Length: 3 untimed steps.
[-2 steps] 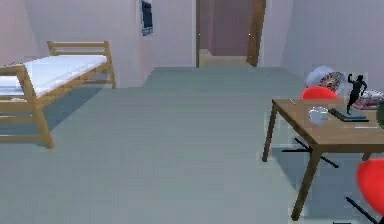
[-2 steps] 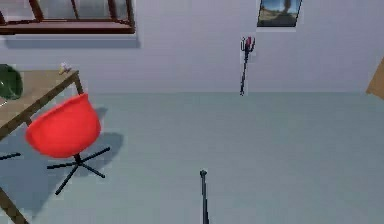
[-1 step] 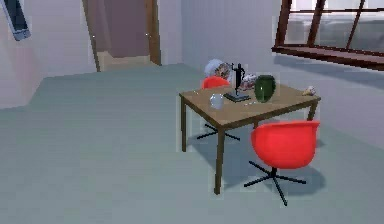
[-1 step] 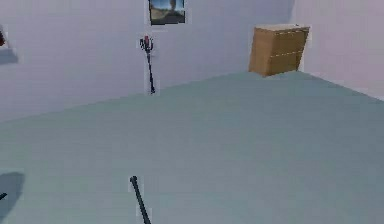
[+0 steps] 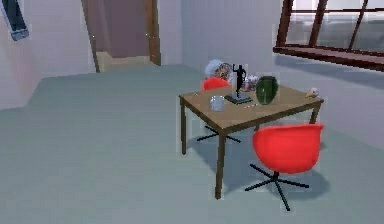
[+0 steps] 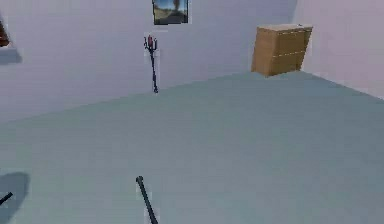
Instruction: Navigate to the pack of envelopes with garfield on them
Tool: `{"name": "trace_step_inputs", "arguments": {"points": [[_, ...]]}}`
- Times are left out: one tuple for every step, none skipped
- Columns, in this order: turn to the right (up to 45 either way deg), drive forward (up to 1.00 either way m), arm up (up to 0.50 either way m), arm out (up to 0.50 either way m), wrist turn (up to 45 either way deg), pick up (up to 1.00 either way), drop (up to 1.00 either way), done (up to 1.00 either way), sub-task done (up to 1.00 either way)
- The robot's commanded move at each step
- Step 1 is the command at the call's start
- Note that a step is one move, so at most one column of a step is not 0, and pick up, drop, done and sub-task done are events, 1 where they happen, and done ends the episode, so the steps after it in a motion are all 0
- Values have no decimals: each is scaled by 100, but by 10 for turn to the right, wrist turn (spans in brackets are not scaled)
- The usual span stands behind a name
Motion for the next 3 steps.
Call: {"name": "trace_step_inputs", "arguments": {"points": [[-420,0,0,0,0,0,0,0,0],[0,10,0,0,0,0,0,0,0],[180,0,0,0,0,0,0,0,0]]}}
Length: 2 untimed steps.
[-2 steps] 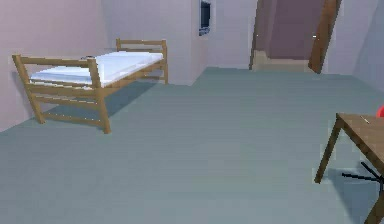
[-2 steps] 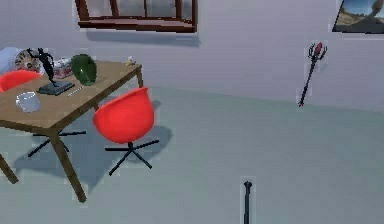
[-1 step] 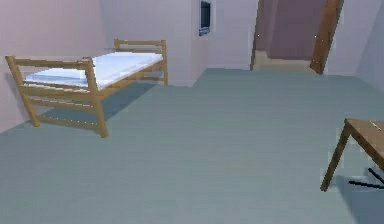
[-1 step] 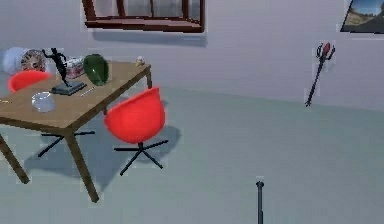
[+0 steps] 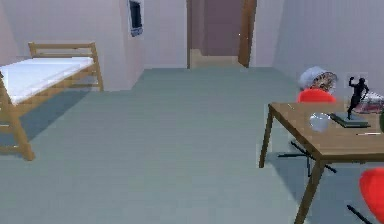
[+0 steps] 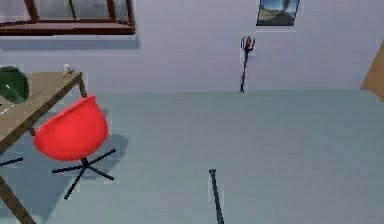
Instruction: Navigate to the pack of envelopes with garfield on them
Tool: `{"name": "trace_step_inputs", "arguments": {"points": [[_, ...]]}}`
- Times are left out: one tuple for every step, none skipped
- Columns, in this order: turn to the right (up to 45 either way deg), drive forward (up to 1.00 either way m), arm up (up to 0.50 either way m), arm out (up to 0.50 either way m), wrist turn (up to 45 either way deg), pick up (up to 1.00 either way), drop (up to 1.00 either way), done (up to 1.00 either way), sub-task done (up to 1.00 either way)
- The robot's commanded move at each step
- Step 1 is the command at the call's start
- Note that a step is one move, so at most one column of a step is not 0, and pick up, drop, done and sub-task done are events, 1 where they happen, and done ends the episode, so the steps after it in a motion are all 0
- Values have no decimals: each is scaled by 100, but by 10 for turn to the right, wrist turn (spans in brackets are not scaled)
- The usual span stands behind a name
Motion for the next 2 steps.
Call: {"name": "trace_step_inputs", "arguments": {"points": [[0,100,0,0,0,0,0,0,0],[0,100,0,0,0,0,0,0,0]]}}
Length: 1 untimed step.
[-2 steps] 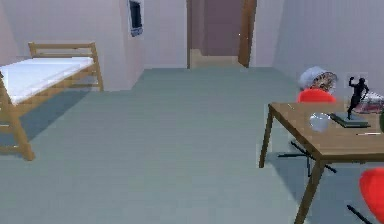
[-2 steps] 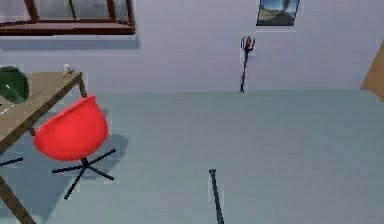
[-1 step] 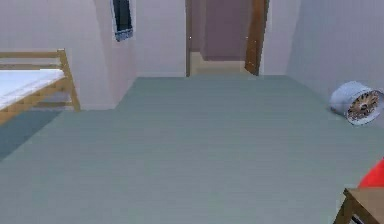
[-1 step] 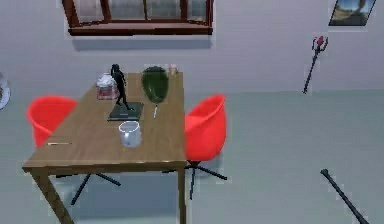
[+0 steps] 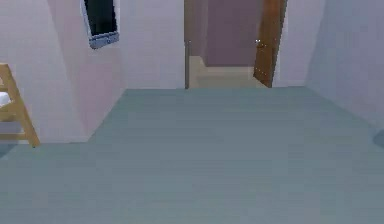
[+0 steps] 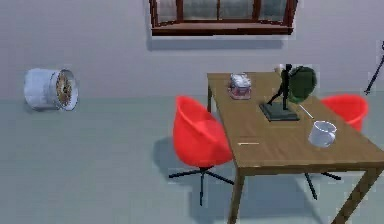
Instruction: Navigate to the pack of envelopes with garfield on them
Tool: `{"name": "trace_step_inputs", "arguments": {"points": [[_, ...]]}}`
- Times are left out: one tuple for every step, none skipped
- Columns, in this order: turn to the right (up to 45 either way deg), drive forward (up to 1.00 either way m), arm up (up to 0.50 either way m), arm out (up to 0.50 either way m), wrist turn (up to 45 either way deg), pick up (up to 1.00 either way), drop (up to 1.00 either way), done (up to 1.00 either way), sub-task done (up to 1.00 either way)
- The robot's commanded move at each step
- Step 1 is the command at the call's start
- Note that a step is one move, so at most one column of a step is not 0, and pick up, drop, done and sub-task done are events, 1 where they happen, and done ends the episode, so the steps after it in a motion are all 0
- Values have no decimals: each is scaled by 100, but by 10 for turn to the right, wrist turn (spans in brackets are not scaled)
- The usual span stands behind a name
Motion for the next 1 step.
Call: {"name": "trace_step_inputs", "arguments": {"points": [[450,0,0,0,0,0,0,0,0]]}}
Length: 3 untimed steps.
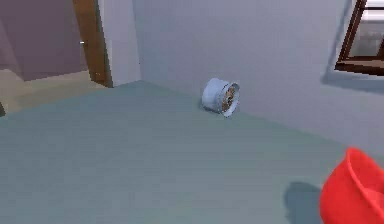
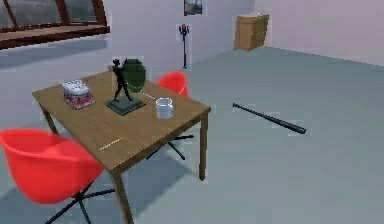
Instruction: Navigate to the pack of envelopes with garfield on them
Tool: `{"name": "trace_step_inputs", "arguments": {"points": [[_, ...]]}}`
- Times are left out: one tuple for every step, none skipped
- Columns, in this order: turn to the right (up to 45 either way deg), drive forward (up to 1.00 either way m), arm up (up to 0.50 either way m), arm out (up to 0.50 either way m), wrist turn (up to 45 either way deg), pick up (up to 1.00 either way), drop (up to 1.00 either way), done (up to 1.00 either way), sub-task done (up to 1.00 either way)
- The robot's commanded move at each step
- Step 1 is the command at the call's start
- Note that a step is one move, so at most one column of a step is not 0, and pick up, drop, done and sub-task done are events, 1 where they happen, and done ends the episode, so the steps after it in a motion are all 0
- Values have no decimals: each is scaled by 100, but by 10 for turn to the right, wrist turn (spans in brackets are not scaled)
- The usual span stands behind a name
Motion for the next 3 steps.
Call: {"name": "trace_step_inputs", "arguments": {"points": [[240,0,0,0,0,0,0,0,0],[30,0,0,0,0,0,0,0,0],[0,5,0,0,0,0,0,0,0]]}}
